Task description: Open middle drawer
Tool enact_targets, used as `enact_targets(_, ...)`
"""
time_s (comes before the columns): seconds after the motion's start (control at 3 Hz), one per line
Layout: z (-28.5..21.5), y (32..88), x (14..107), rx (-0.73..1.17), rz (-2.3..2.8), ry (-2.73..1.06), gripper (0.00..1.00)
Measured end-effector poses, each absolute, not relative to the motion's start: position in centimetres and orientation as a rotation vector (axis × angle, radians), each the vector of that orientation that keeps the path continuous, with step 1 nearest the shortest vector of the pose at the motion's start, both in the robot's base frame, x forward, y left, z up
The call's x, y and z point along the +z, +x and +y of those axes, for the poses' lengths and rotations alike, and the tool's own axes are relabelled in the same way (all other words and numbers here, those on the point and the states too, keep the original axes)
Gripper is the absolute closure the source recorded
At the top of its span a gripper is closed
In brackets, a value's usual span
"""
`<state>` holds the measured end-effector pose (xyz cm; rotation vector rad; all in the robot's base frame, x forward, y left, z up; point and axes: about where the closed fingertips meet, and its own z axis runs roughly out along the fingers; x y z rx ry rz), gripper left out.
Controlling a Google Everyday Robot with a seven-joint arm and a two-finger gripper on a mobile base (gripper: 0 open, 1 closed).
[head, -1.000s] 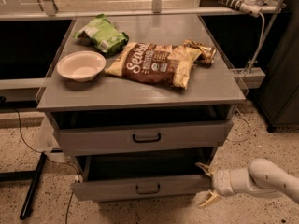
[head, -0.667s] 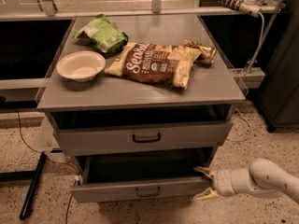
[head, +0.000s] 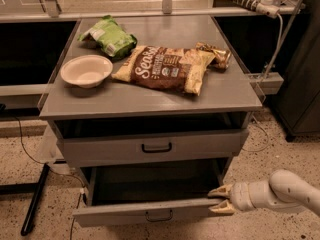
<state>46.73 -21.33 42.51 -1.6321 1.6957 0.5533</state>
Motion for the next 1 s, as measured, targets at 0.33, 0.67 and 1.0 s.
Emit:
enact_targets(0.33,-20.65,44.55,42.91,0.555,1.659,-1.607,1.00)
enact_targets(0.67,-20.87,44.54,42.94,0.555,1.659,-1.607,1.00)
enact_targets(1.0,-20.87,44.54,42.94,0.555,1.659,-1.607,0.82)
